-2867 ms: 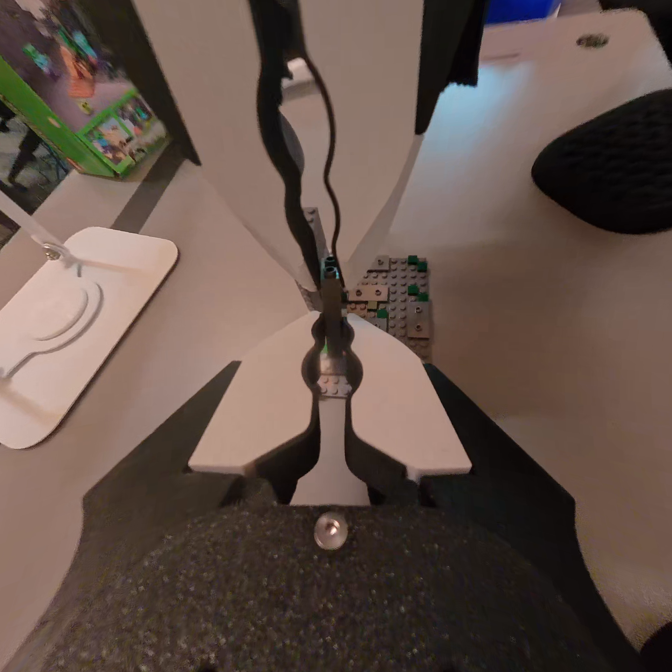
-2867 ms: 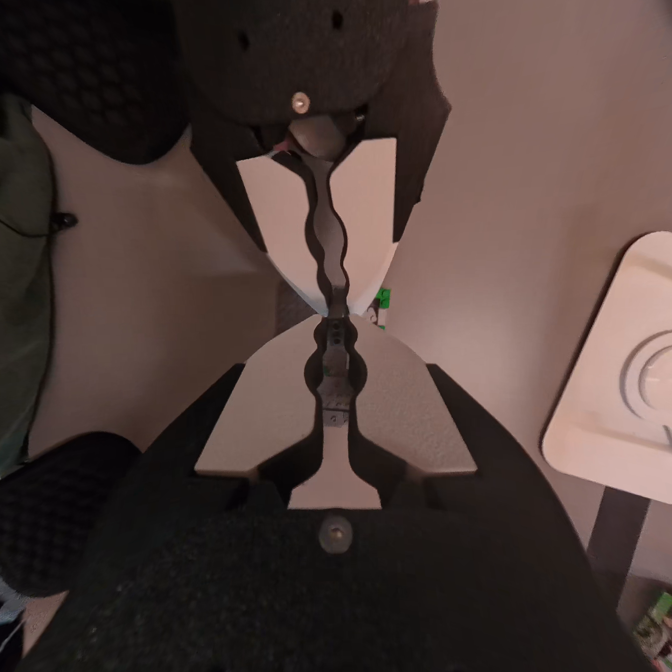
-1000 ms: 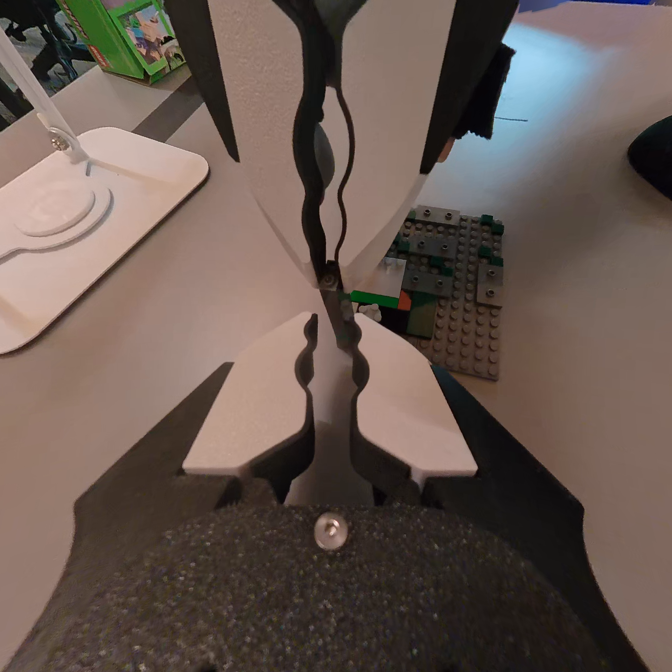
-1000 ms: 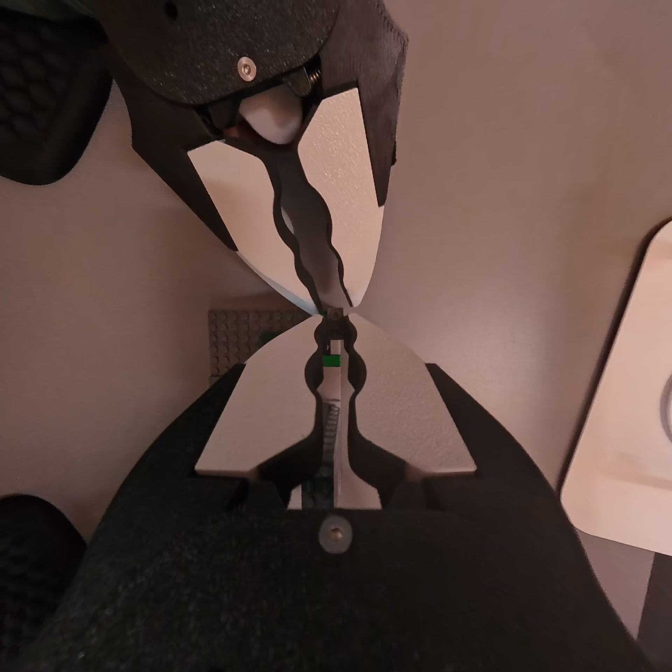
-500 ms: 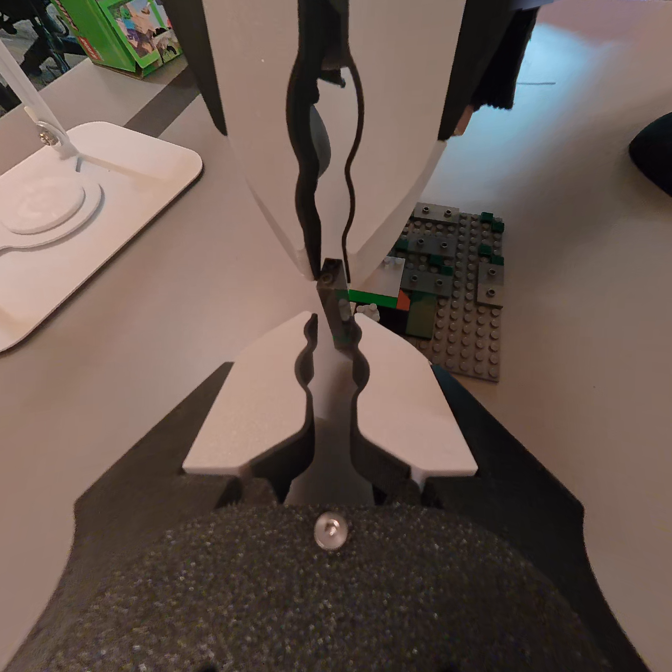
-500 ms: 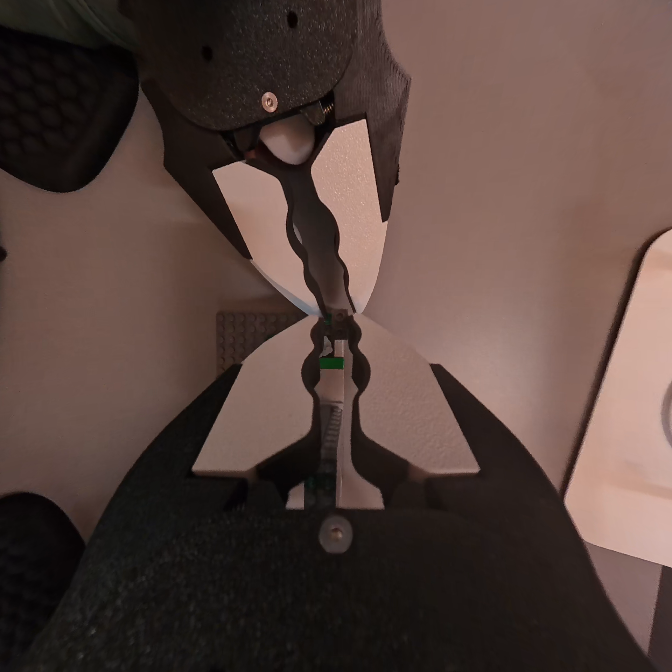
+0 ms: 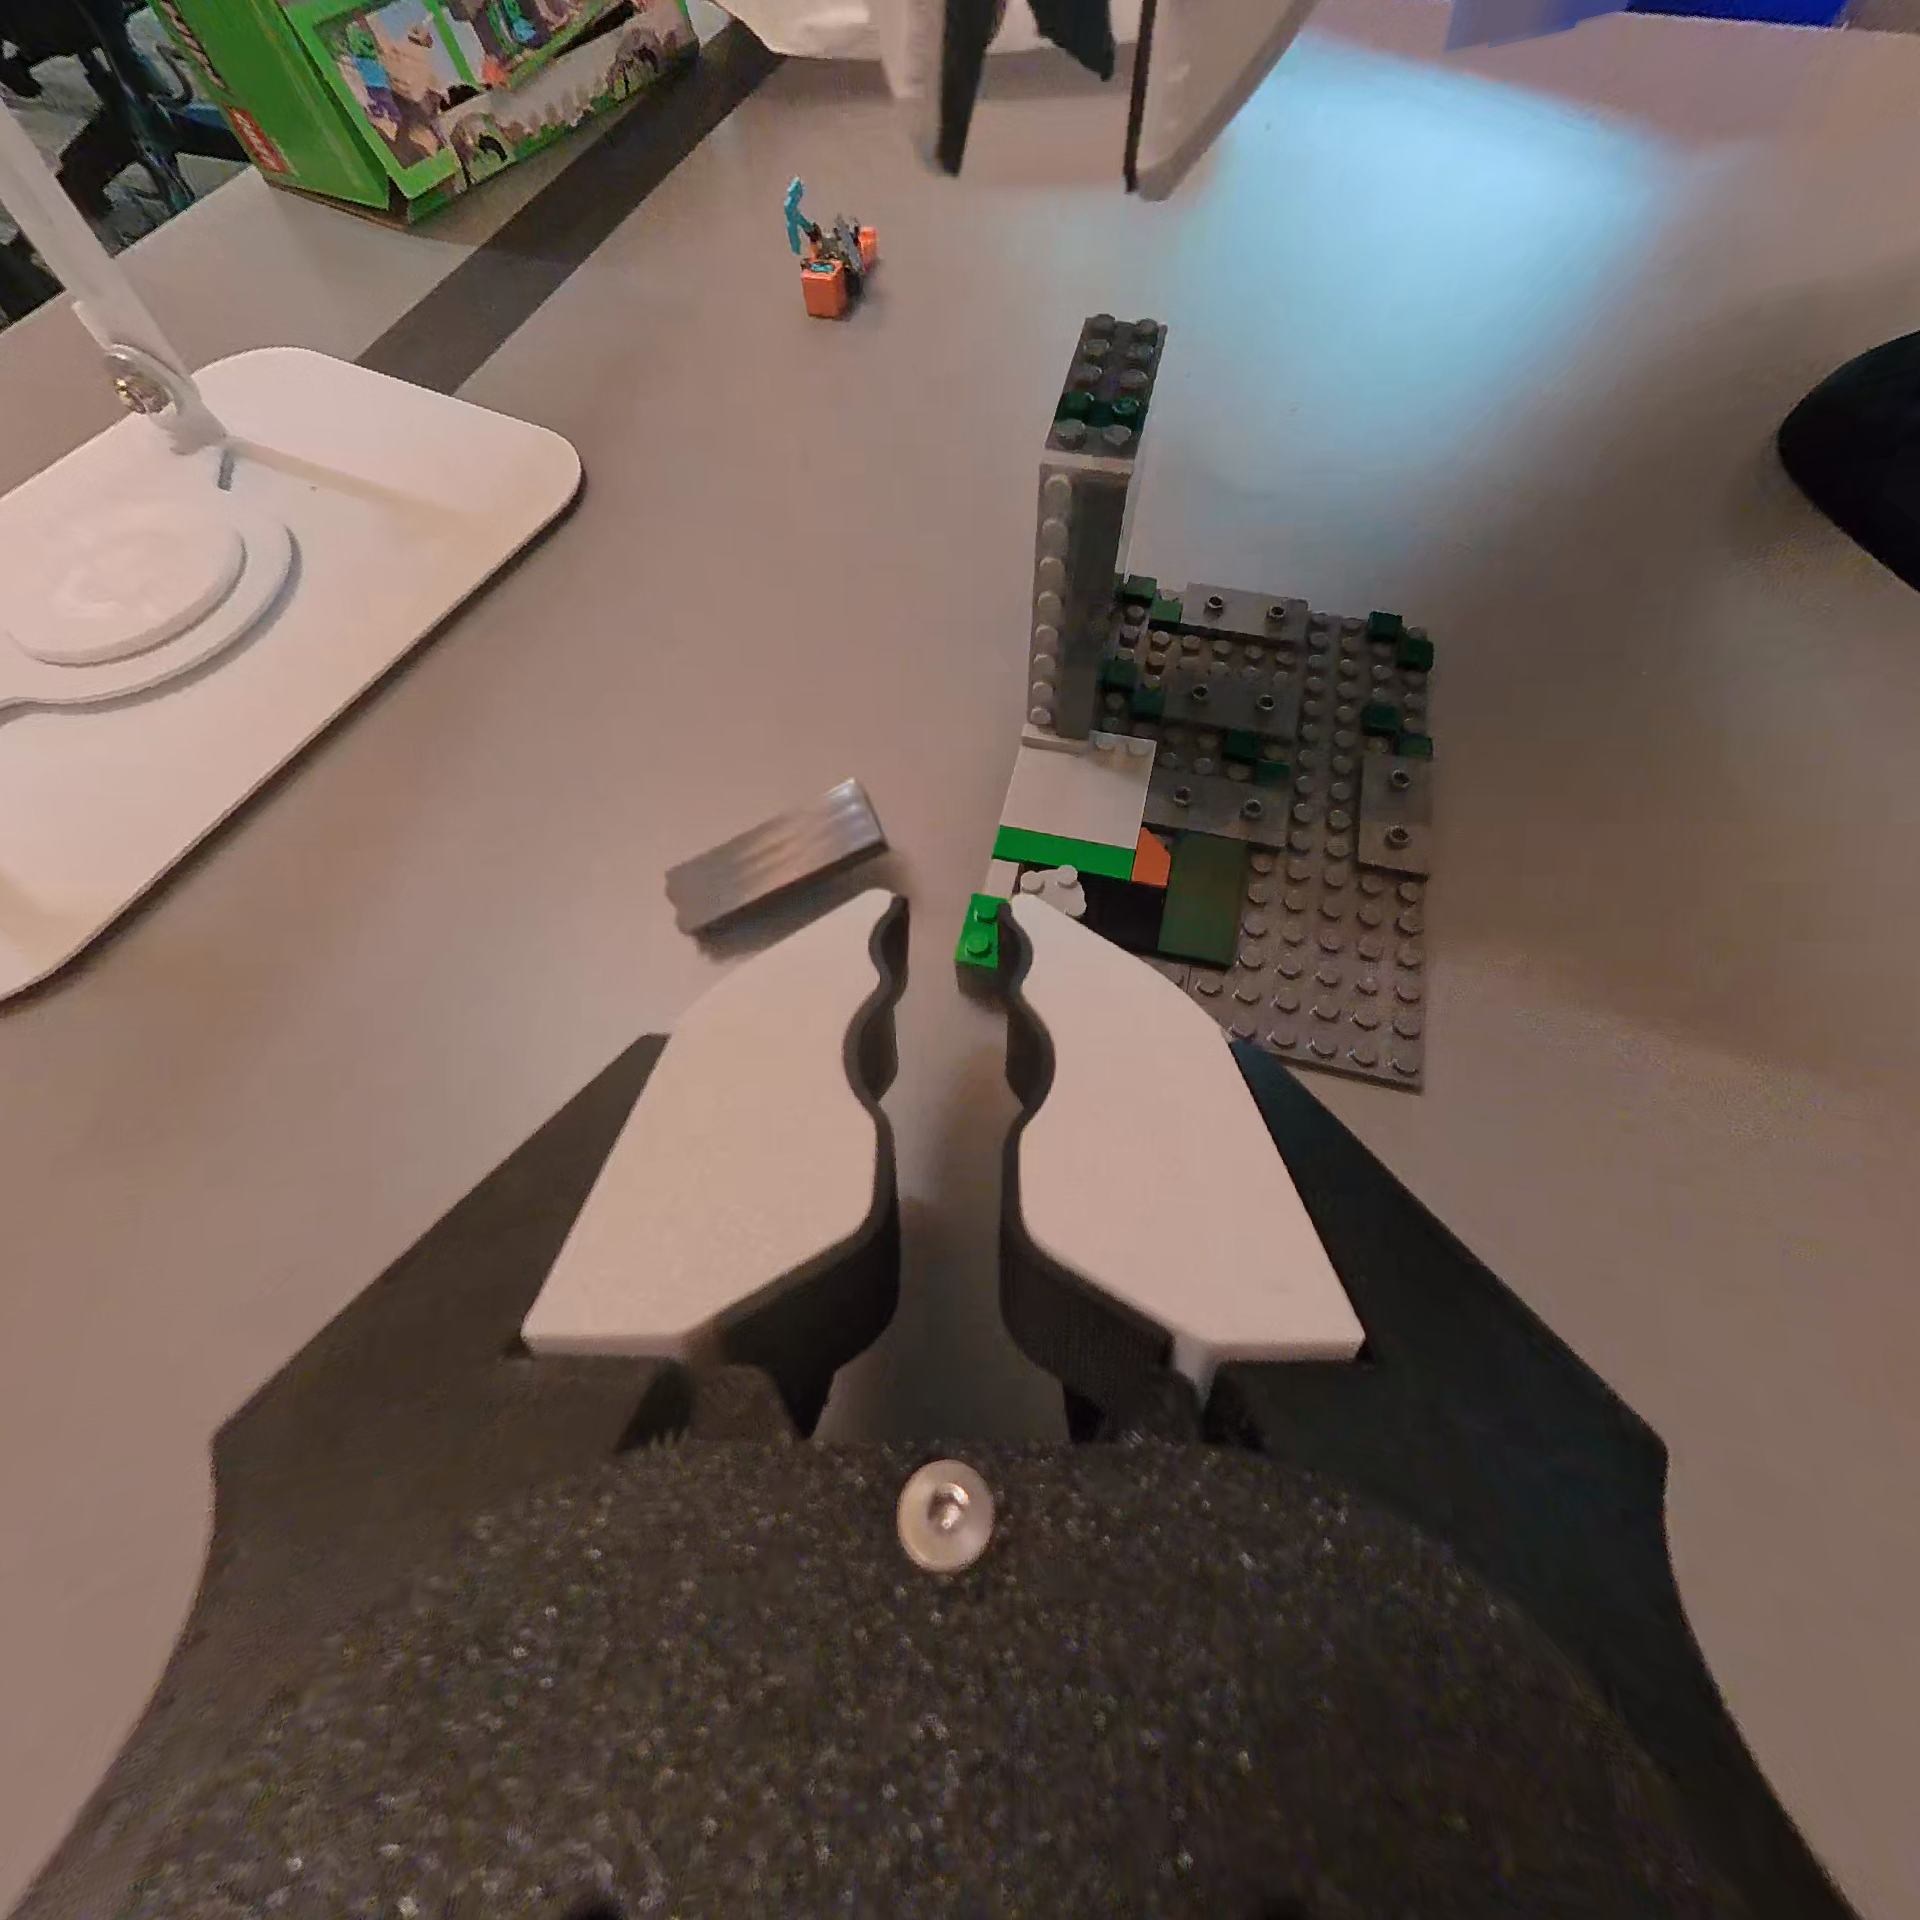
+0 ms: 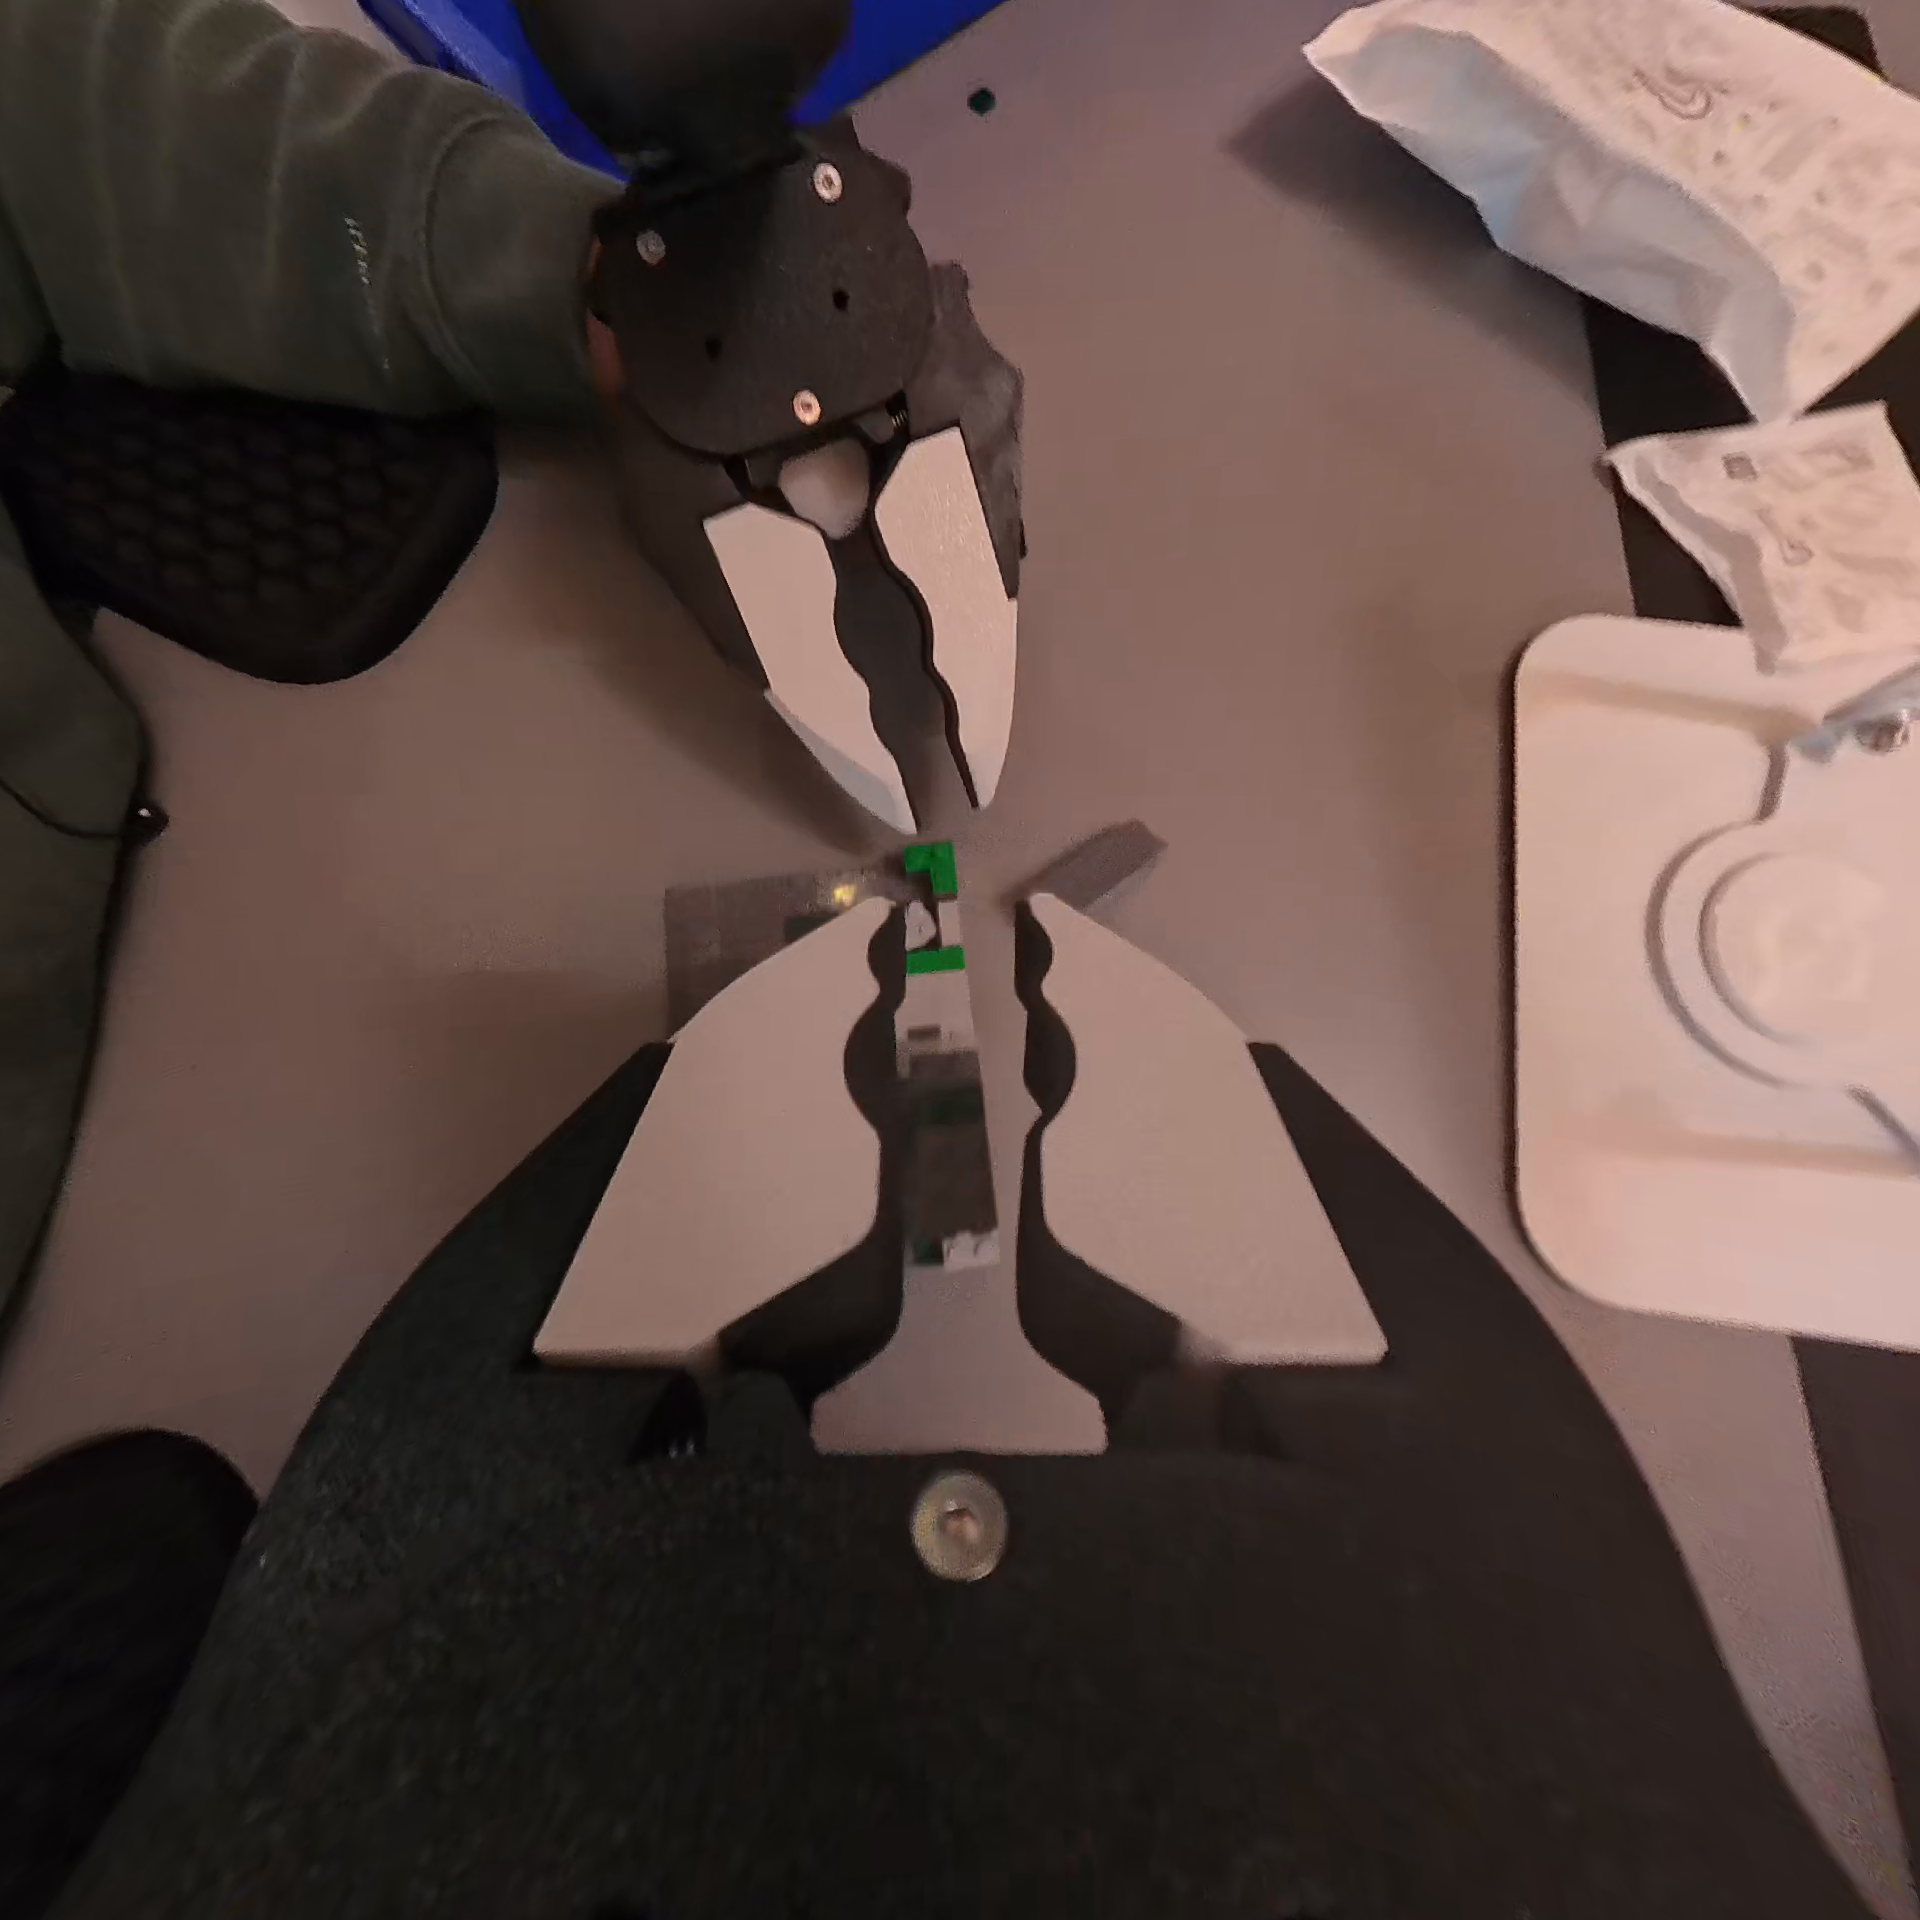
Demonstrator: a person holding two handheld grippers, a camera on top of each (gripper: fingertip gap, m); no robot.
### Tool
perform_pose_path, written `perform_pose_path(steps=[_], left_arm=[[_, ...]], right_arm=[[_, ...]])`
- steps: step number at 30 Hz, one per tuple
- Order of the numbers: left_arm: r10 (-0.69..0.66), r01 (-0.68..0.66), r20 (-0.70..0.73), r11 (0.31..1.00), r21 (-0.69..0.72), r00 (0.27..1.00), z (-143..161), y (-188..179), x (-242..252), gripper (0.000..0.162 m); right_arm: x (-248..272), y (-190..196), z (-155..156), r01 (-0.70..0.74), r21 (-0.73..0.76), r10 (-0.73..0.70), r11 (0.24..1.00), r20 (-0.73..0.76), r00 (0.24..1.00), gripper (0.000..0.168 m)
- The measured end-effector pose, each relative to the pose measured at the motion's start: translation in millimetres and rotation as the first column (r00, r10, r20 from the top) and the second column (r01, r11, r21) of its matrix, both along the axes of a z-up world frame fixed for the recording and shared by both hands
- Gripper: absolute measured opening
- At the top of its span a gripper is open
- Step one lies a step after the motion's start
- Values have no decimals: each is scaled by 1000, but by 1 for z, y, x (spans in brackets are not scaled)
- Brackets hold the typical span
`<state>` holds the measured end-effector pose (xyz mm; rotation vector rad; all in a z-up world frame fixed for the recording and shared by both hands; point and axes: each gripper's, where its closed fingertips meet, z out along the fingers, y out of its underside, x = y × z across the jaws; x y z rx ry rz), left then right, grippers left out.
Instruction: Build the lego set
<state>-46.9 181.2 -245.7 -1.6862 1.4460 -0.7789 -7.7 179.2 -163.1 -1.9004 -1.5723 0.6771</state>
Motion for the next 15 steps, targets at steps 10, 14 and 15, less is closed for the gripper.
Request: perform_pose_path(steps=[10,14,15], left_arm=[[14,-14,-12,1000,10,1000,1,1,-5,14],[20,-20,-6,1000,-2,1000,3,0,-6,14],[25,-25,-3,1000,-6,1000,5,-1,-7,14]], right_arm=[[47,-17,-46,19,52,-22,998,56,998,40],[40,-14,-71,-8,67,0,998,116,993,29],[39,-12,-74,-12,79,2,997,122,993,19]])
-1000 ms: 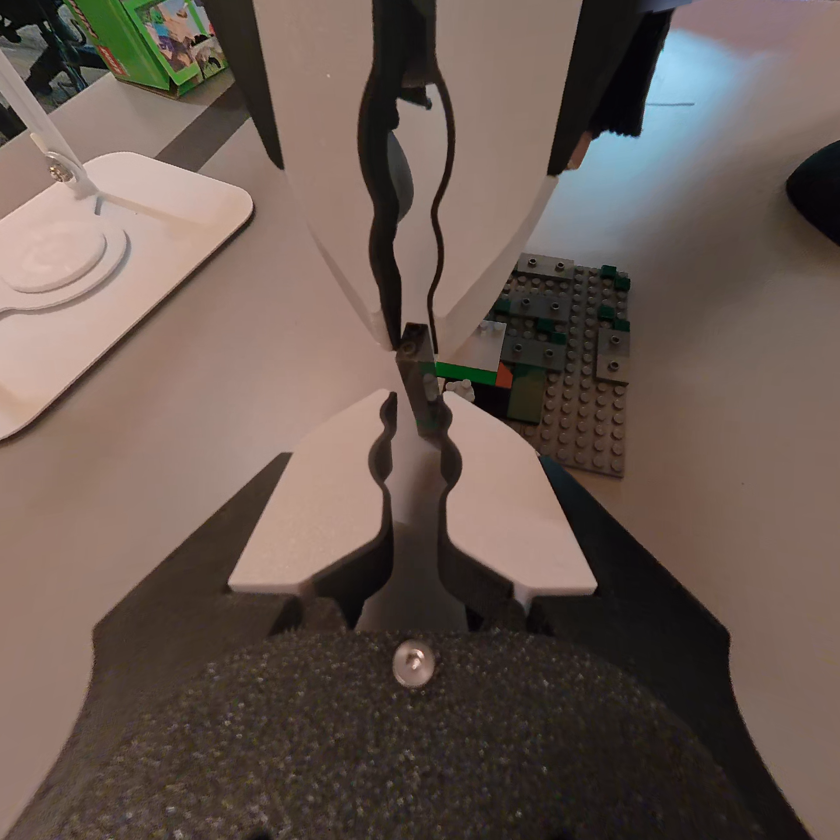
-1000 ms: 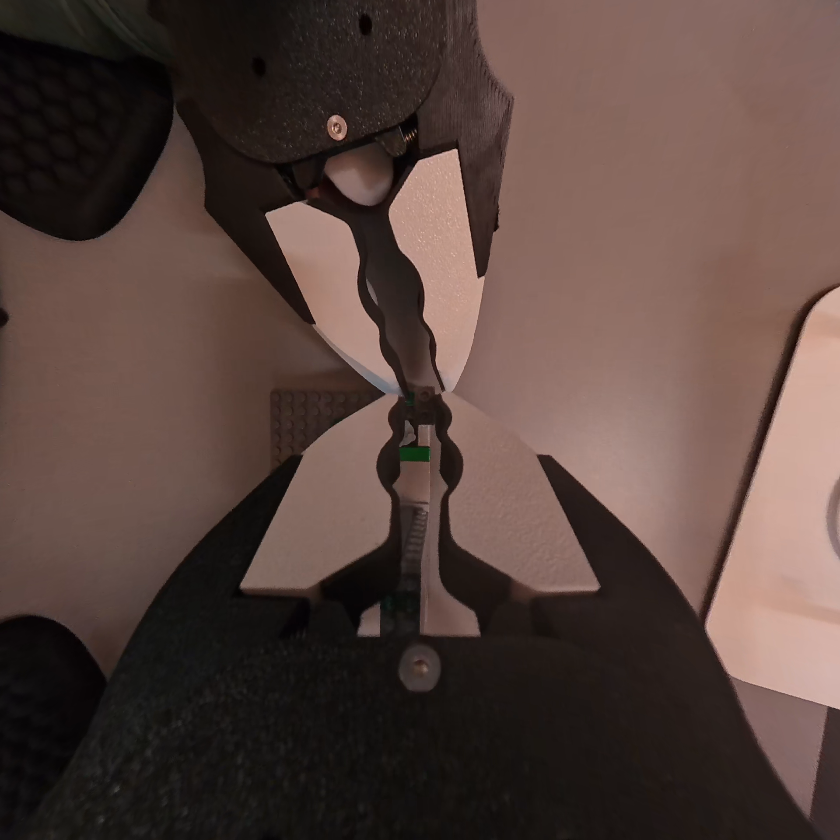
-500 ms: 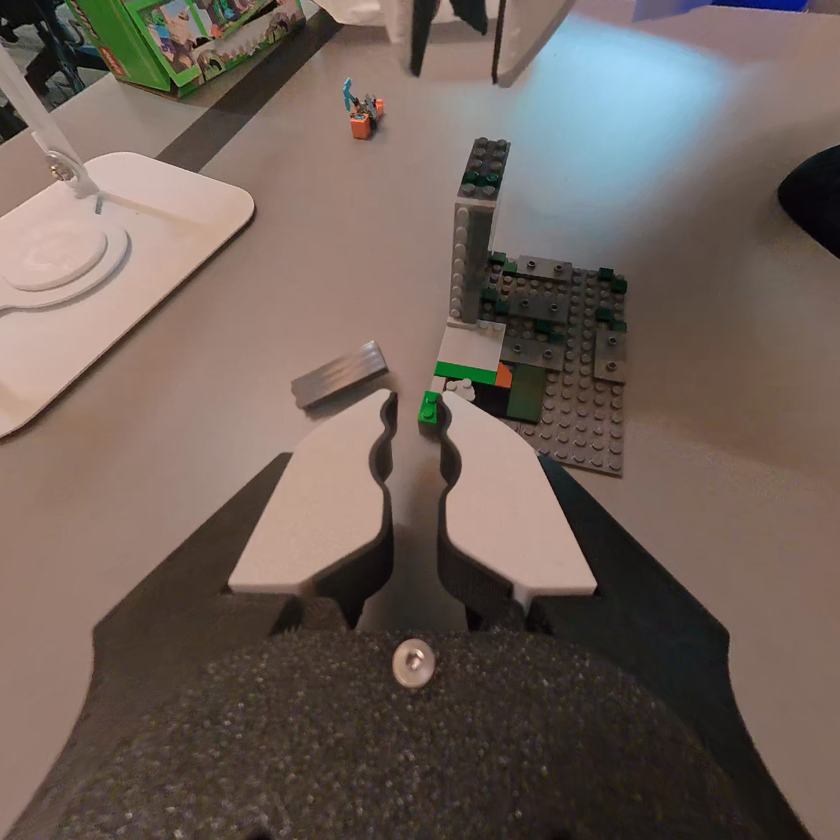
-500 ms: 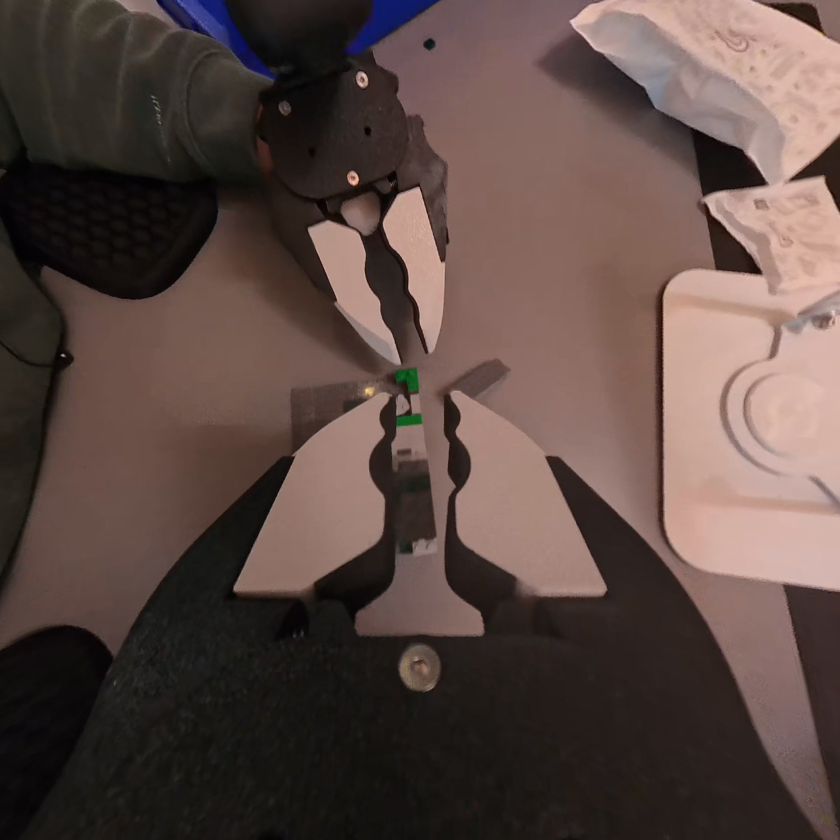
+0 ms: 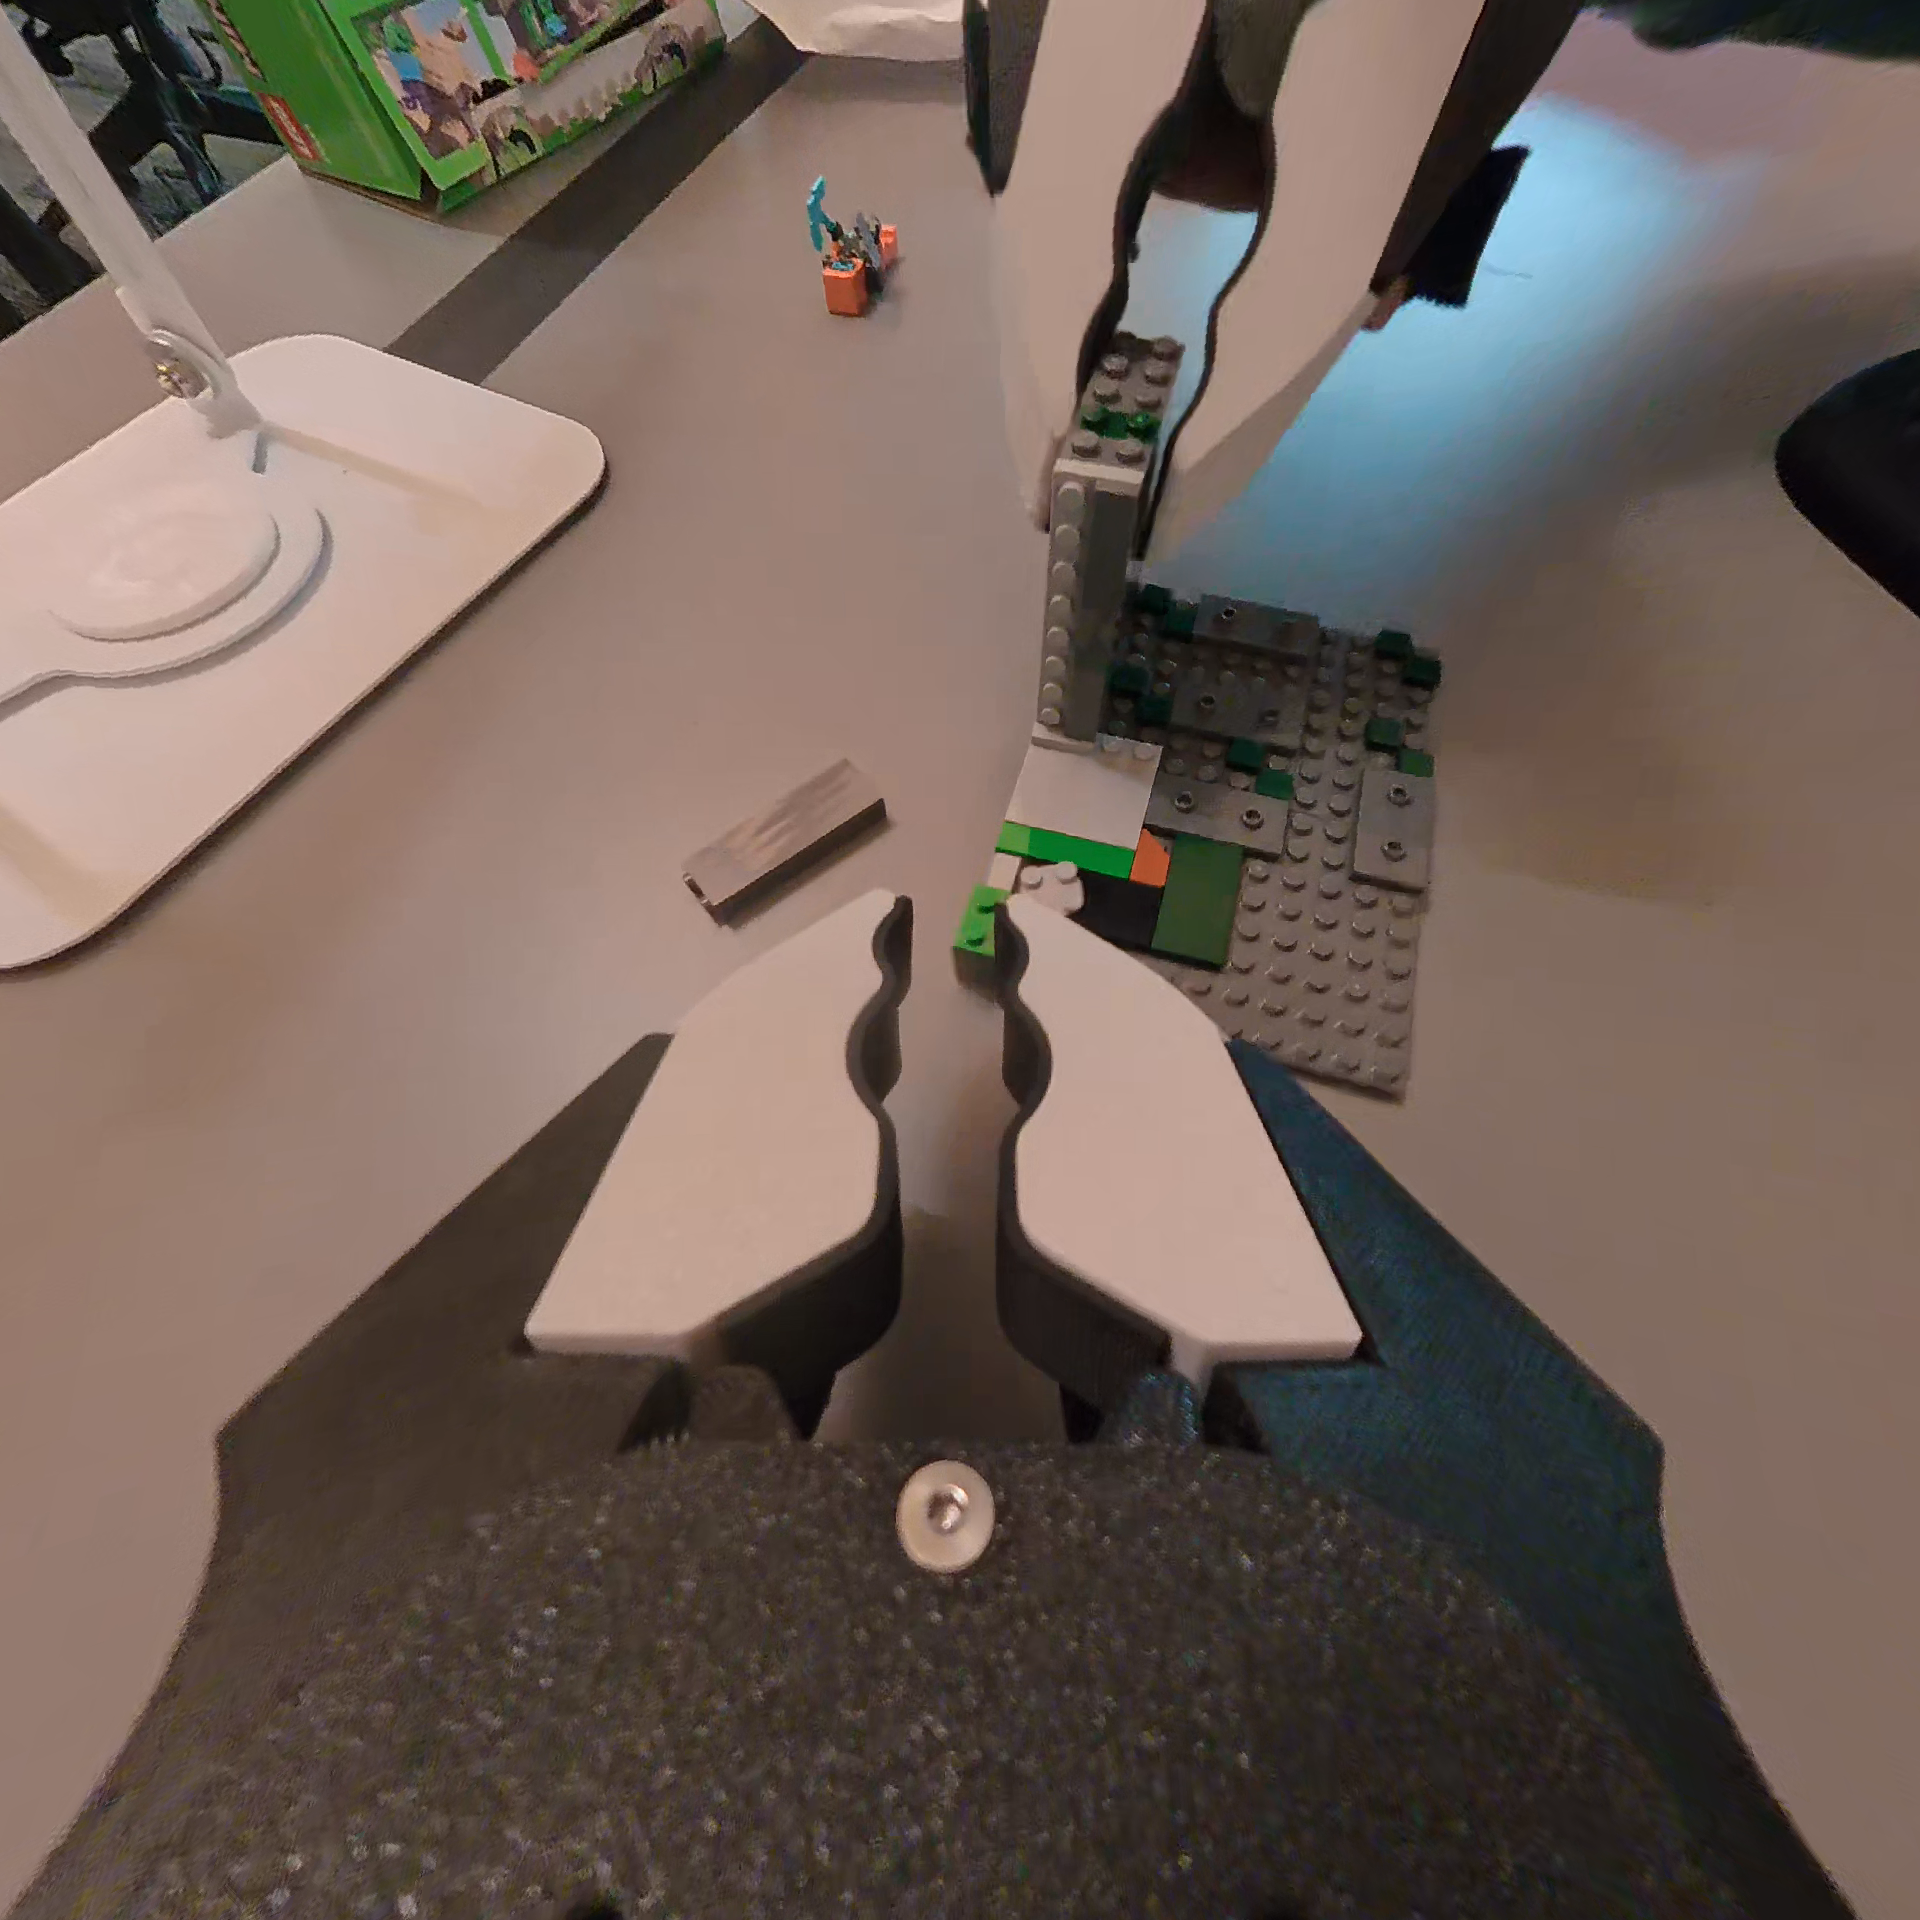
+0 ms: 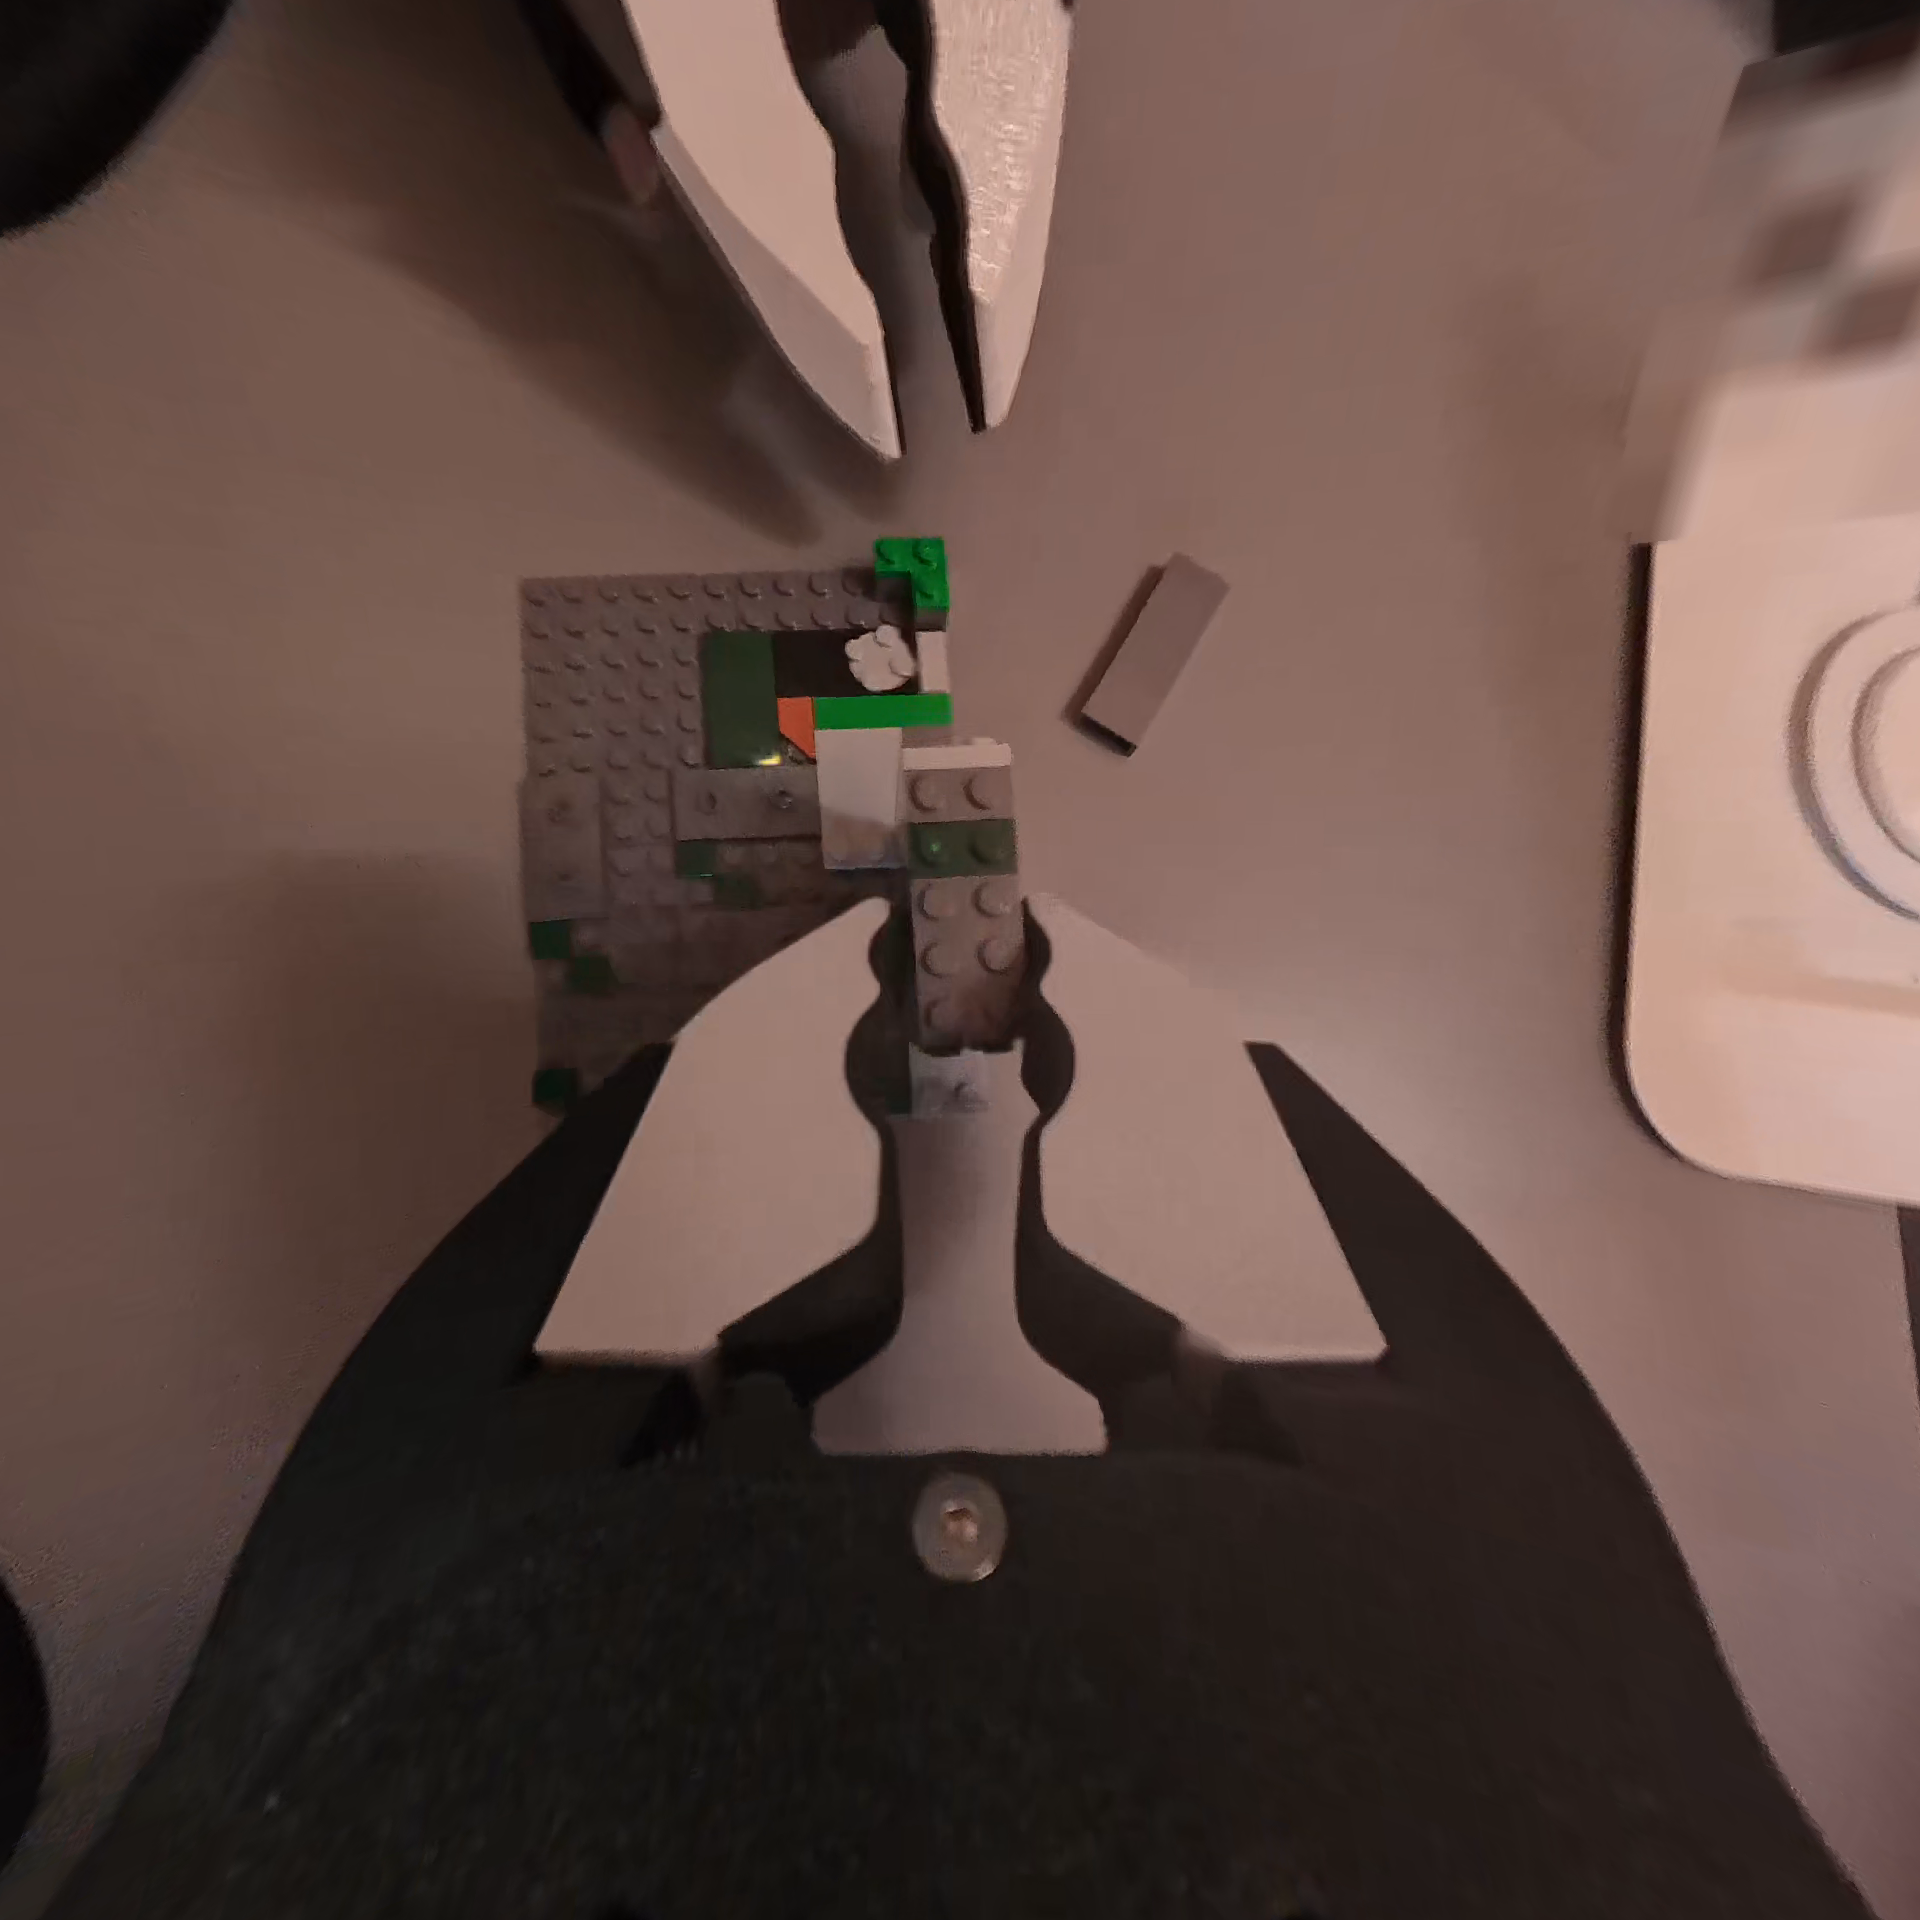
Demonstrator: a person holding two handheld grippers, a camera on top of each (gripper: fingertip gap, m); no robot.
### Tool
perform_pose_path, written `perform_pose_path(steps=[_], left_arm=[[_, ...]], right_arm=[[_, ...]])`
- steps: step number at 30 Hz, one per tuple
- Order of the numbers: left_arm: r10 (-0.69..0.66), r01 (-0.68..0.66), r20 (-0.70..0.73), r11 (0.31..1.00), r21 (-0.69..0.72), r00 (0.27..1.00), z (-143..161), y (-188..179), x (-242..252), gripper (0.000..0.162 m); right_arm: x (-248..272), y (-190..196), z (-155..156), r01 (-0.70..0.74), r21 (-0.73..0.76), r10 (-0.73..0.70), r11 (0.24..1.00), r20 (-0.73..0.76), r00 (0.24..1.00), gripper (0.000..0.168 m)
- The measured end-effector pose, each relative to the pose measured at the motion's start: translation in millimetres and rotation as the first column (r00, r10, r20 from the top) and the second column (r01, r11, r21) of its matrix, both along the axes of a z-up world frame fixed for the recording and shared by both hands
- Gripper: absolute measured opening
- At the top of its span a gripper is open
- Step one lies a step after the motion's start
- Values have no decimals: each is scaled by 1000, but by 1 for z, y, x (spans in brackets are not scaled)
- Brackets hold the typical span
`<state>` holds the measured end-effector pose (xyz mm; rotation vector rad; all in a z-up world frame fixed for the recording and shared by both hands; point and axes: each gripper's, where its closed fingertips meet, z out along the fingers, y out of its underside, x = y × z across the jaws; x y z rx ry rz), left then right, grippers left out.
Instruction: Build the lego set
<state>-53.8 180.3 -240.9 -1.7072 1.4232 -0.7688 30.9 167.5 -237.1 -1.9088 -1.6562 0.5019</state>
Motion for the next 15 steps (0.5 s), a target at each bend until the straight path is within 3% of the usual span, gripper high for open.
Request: perform_pose_path(steps=[6,9,11,15], left_arm=[[67,-64,51,996,-59,996,22,-7,-15,17],[115,-86,120,971,-225,986,28,-18,-19,23],[153,-73,181,919,-388,971,32,-30,-16,29],[226,69,345,740,-669,911,50,-55,-4,31]], right_arm=[[0,-4,16,-7,-13,5,1000,-119,993,17],[7,-15,37,-3,-32,-4,999,-221,975,17],[11,-23,58,-6,-18,0,1000,-298,955,17],[16,-39,90,1,50,17,999,-365,931,17]])
